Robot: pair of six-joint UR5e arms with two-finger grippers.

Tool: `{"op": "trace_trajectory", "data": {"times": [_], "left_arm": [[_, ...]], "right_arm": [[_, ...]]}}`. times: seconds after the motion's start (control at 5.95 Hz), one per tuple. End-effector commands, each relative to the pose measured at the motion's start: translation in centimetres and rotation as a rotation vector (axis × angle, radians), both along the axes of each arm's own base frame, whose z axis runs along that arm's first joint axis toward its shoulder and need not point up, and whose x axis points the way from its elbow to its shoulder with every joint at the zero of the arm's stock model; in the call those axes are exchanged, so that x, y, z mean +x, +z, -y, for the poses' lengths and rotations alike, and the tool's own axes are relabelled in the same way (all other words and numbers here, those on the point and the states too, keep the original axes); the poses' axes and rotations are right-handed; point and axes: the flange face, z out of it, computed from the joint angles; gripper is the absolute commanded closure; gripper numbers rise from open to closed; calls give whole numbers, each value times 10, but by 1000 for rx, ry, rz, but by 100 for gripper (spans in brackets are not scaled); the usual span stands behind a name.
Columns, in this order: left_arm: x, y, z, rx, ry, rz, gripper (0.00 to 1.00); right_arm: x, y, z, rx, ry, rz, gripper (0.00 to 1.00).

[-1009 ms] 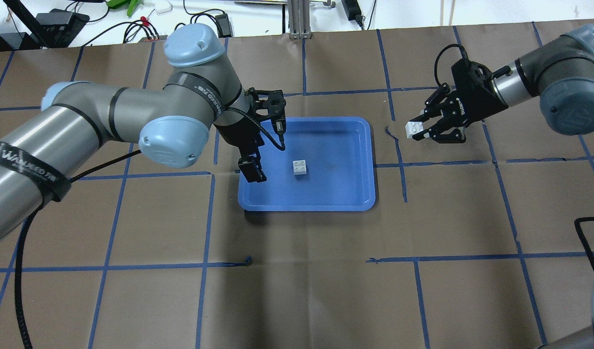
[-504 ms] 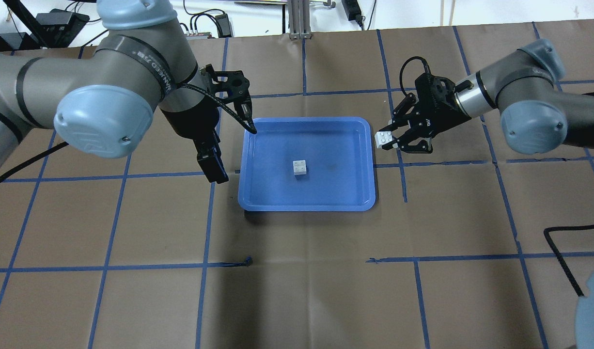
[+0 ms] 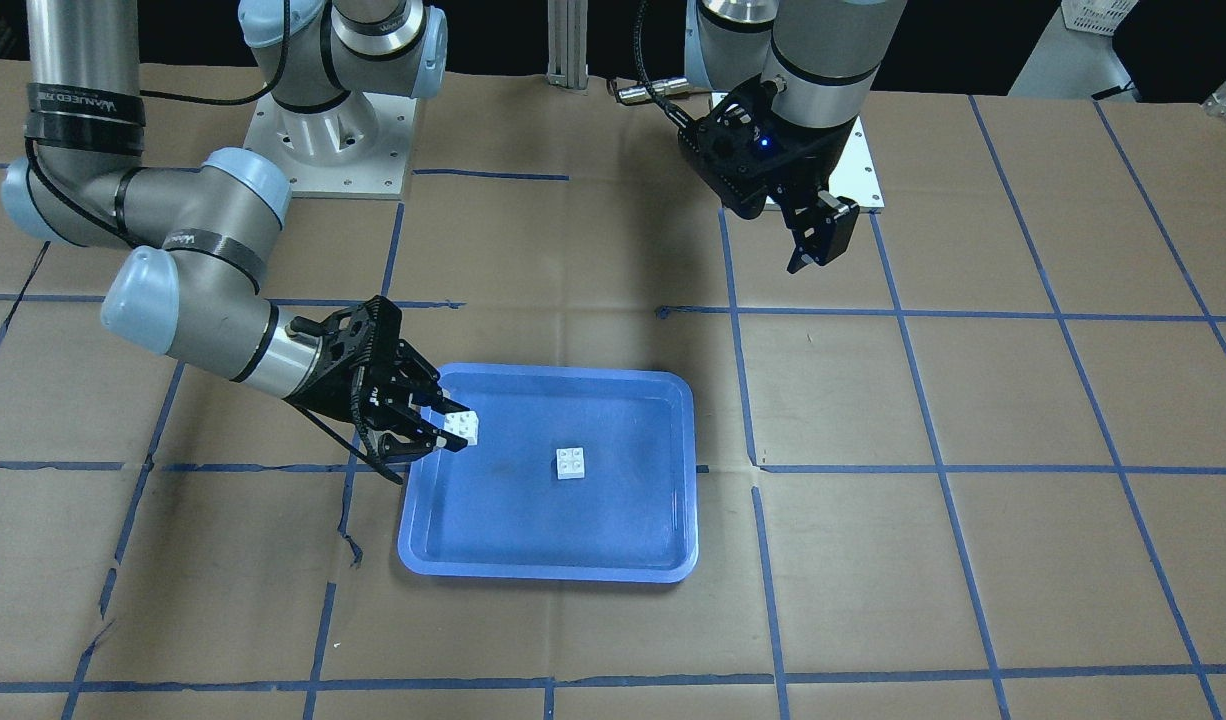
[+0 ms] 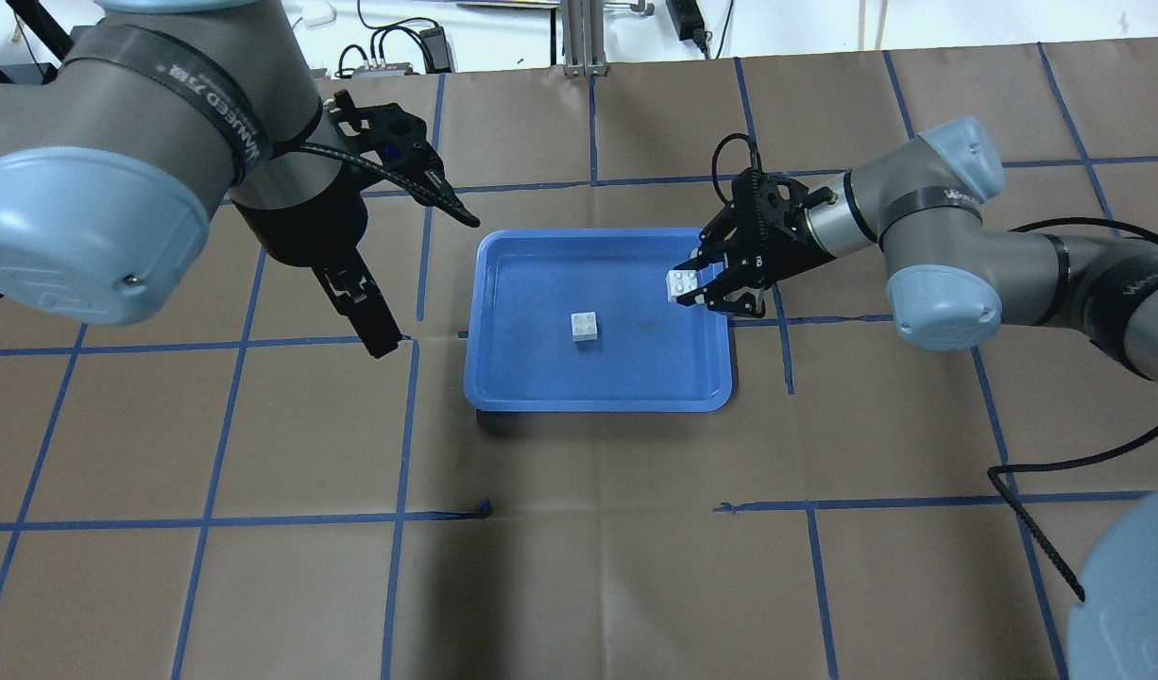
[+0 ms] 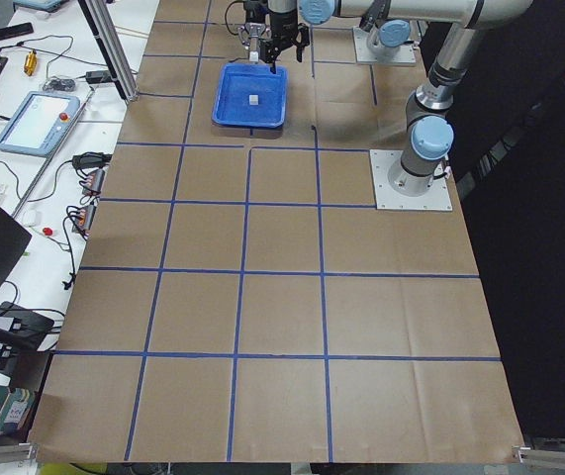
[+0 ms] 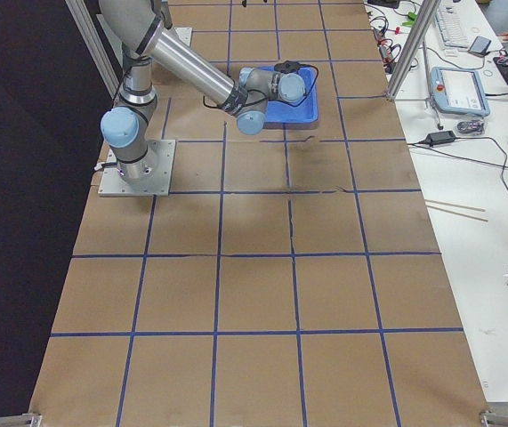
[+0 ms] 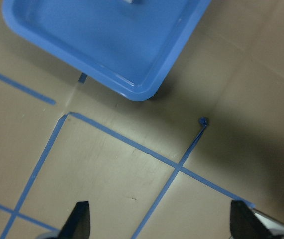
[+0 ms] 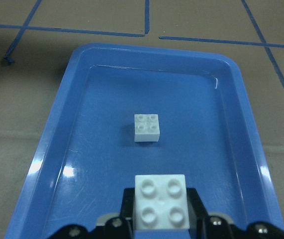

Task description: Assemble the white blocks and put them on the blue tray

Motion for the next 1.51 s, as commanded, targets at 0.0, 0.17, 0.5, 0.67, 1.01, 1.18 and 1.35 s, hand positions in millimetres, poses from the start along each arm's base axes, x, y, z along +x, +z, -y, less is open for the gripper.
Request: {"op": "trace_trajectory", "data": {"times": [0.0,0.17,0.5,0.67,1.01,1.18,1.35], "left_arm": [[13,22,-9,-84,256,45,1],[14,26,-6,-133,456,37,1],[28,33,2,-211,760,12,1],[29,33,3,-220,790,8,1],[41,34,9,-212,913,-24,1],[52,37,14,-189,934,-68,1],[51,35,15,-185,931,-69,1]], "right_arm": [[25,-23,6,18,-57,3,83],[35,-39,7,11,-49,2,83],[48,-57,5,21,-26,-1,83],[51,-60,3,56,-50,-5,83],[63,-68,1,59,-44,-9,83],[63,-71,0,63,-41,-9,83],[65,-72,-1,68,-39,-11,83]]}}
